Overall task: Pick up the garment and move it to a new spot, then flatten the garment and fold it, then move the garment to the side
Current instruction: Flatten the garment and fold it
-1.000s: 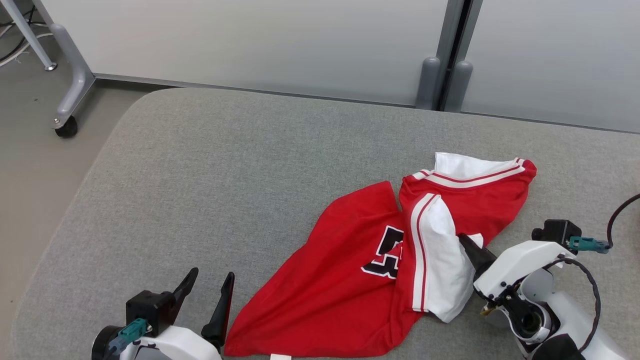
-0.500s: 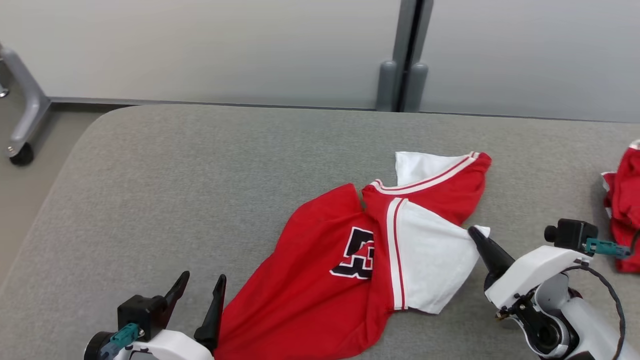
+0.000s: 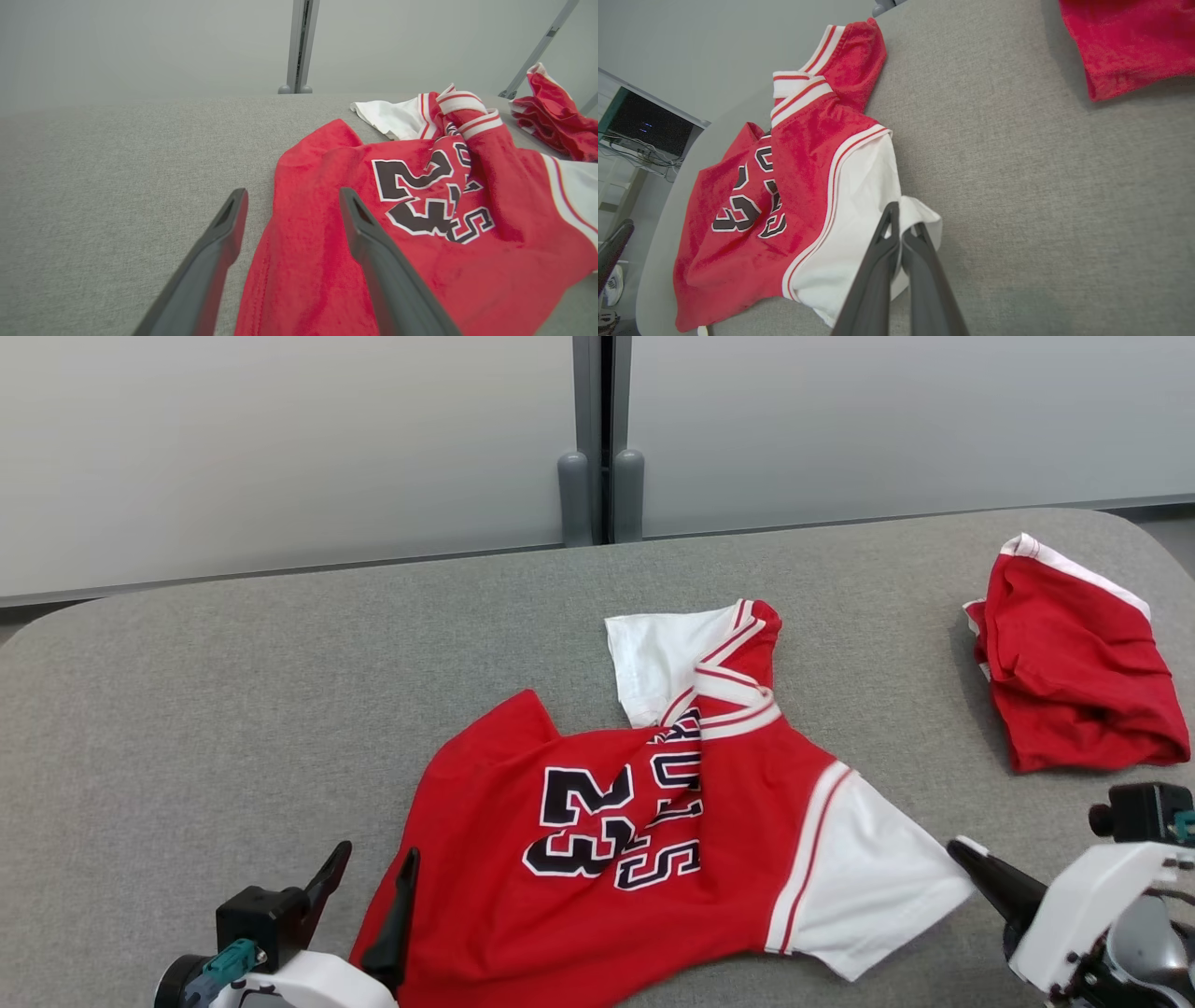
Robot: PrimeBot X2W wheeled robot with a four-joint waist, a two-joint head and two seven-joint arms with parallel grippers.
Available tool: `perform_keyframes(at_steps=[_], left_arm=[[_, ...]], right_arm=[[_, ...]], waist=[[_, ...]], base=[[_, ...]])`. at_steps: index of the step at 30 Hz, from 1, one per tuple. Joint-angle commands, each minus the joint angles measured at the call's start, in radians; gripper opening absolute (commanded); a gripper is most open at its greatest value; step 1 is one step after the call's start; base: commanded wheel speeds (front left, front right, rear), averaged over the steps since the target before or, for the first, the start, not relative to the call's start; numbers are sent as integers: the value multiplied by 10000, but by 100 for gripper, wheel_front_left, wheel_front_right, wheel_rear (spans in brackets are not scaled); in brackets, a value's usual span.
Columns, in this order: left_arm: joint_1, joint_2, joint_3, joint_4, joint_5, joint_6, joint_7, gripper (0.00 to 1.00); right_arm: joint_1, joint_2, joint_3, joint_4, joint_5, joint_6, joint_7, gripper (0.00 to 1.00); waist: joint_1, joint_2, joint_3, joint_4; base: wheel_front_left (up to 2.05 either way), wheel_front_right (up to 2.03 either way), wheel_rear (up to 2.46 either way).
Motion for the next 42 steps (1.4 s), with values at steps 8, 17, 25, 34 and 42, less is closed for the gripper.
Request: perform_keyframes(at_steps=[8,17,25,34,42], left_arm=[[-208,146,22,17,-40,-21,6,100],[-311,160,-36,143,-83,-57,18,100],[-289,230,71,185,-186,25,-31,100],[-28,565,357,-281,-189,355,-90,100],[-88,570,777,-940,-77,574,-783,100]], right_arm=[[2155,791,-2091,-1636,-1270,3,2537,0],[3174,2306,-3567,-2728,-2927,3,4339,100],[2854,2773,-4369,-3973,-3137,3,4524,100],[1955,2276,-4933,-5814,-3052,4,2968,100],[877,2224,-3180,-4803,-4033,4,-776,100]], waist=[[0,-1,259,-184],[0,-1,381,-40],[0,-1,231,129],[0,-1,-39,459],[0,-1,-276,957]], base=[[0,0,0],[0,0,0],[0,0,0],[0,0,0],[0,0,0]])
